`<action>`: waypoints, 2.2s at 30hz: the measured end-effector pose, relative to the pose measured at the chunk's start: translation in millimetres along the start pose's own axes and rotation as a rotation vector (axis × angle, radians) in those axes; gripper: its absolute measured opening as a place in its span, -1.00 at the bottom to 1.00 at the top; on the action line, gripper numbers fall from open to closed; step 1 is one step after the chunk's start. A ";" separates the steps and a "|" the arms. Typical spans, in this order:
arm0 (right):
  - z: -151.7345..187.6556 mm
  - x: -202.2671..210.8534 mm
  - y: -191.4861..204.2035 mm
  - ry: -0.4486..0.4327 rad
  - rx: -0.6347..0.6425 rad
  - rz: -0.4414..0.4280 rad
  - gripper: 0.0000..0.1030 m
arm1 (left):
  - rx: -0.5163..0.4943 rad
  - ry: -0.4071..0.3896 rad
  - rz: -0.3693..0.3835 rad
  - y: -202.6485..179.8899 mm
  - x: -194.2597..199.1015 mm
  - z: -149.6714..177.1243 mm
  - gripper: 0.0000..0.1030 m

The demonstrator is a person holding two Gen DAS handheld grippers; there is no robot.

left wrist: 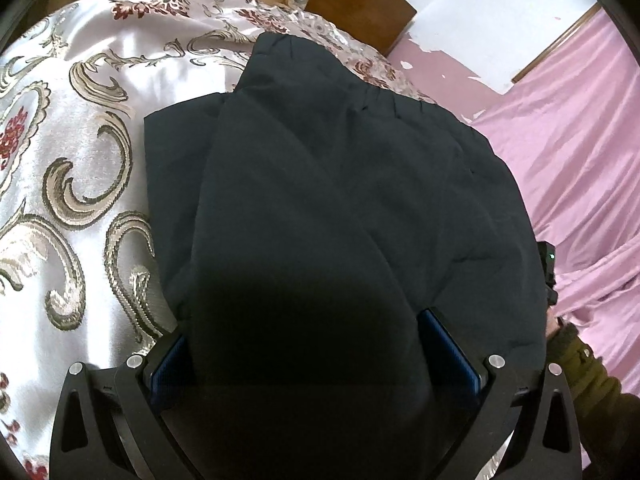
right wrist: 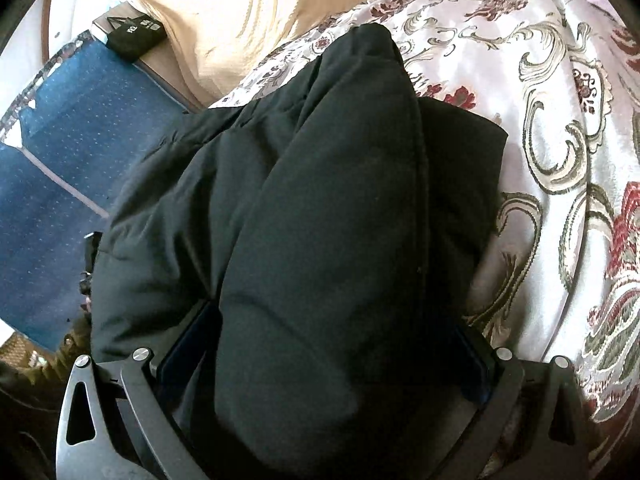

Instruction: Fold large clothes

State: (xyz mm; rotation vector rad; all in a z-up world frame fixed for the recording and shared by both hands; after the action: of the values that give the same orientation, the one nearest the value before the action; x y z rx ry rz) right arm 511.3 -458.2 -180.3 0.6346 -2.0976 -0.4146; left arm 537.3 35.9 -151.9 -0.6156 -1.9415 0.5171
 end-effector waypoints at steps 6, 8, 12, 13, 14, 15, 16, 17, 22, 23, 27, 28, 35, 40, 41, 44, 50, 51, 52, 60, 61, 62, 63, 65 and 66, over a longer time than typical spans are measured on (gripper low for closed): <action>1.0 -1.7 4.1 -0.013 -0.006 0.024 0.98 | -0.006 -0.036 0.004 -0.7 -1.3 1.9 1.00; -0.1 -3.6 3.6 -0.014 -0.007 0.030 0.98 | -0.006 -0.036 0.008 0.3 -1.4 1.6 1.00; 0.7 -3.3 4.2 -0.016 -0.001 0.041 0.98 | -0.007 -0.035 0.016 0.1 -2.4 1.0 1.00; 0.4 -3.1 4.1 -0.017 -0.001 0.042 0.98 | -0.007 -0.035 0.017 -0.2 -2.9 0.9 1.00; 0.5 -2.3 3.3 -0.017 -0.001 0.044 0.98 | -0.007 -0.034 0.019 -0.1 -3.0 0.5 1.00; 0.6 -2.4 3.7 -0.016 0.000 0.048 0.98 | -0.006 -0.033 0.021 3.6 -0.6 1.1 1.00; 0.4 -2.2 4.5 -0.014 0.001 0.056 0.98 | -0.006 -0.033 0.022 4.4 0.1 1.6 1.00; 0.2 -2.0 5.1 -0.011 0.002 0.064 0.98 | -0.005 -0.033 0.023 4.8 0.3 1.3 1.00; -1.1 -0.9 10.1 0.003 -0.001 0.118 0.98 | -0.010 -0.017 0.022 4.9 -0.2 2.0 1.00; -0.9 0.0 11.9 0.002 0.000 0.139 0.98 | -0.012 -0.014 0.023 5.0 0.0 2.3 1.00; -0.9 5.1 19.3 0.005 0.008 0.221 0.97 | -0.007 -0.008 0.017 4.9 -0.3 3.0 1.00; -2.0 5.8 21.1 0.010 0.010 0.238 0.97 | 0.002 -0.004 0.012 4.9 -0.7 2.8 1.00; -15.9 12.8 39.6 0.106 0.042 0.368 0.82 | 0.057 0.010 -0.065 -4.0 9.4 -0.9 0.37; -22.1 25.8 56.7 0.106 0.053 0.407 0.11 | 0.051 -0.005 -0.169 -22.6 21.6 -1.8 -0.14; -23.5 28.8 57.1 0.099 0.050 0.417 -0.03 | 0.062 -0.004 -0.196 -27.3 24.4 -1.9 -0.25; -25.5 41.1 62.9 0.060 0.038 0.443 -0.37 | 0.040 -0.016 -0.277 -48.0 34.6 -4.9 -0.45; -29.7 71.7 85.7 -0.042 0.020 0.428 -0.64 | -0.049 -0.052 -0.369 -93.9 65.0 -10.3 -0.59; -30.1 77.0 91.9 -0.049 0.035 0.427 -0.66 | -0.050 -0.065 -0.369 -100.0 72.9 -9.5 -0.60; -31.1 77.9 96.0 -0.052 0.044 0.427 -0.66 | -0.048 -0.072 -0.369 -104.2 75.4 -10.9 -0.61; -16.6 107.5 141.1 -0.091 0.075 0.385 -0.68 | -0.053 -0.118 -0.384 -126.3 130.2 6.7 -0.62; -12.5 111.3 148.6 -0.093 0.079 0.382 -0.68 | -0.053 -0.119 -0.386 -127.0 133.2 9.0 -0.62; -8.6 115.2 154.9 -0.096 0.084 0.378 -0.68 | -0.050 -0.122 -0.387 -127.7 139.2 12.9 -0.62; -4.7 118.6 160.1 -0.096 0.090 0.376 -0.68 | -0.046 -0.123 -0.386 -127.4 143.6 16.9 -0.62; 1.6 123.5 168.0 -0.096 0.092 0.373 -0.68 | -0.038 -0.123 -0.385 -125.0 151.3 27.0 -0.62; 5.8 125.7 171.9 -0.095 0.093 0.372 -0.68 | -0.033 -0.123 -0.385 -122.6 154.1 32.8 -0.62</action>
State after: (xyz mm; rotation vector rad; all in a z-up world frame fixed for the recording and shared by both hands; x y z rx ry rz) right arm 397.0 -390.7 -13.7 0.2693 -2.2747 -0.1391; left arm 425.6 32.9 13.5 -0.2221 -2.1226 0.2857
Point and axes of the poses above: each gripper's, at about its wrist camera, not at the fingertips, and x roughly against the way its jaws point, y to its left, z to its underside, the point moved 5 cm from there along -x, roughly the way its jaws point, and after that the axes turned 6 degrees about x, right-handed, at the moved point
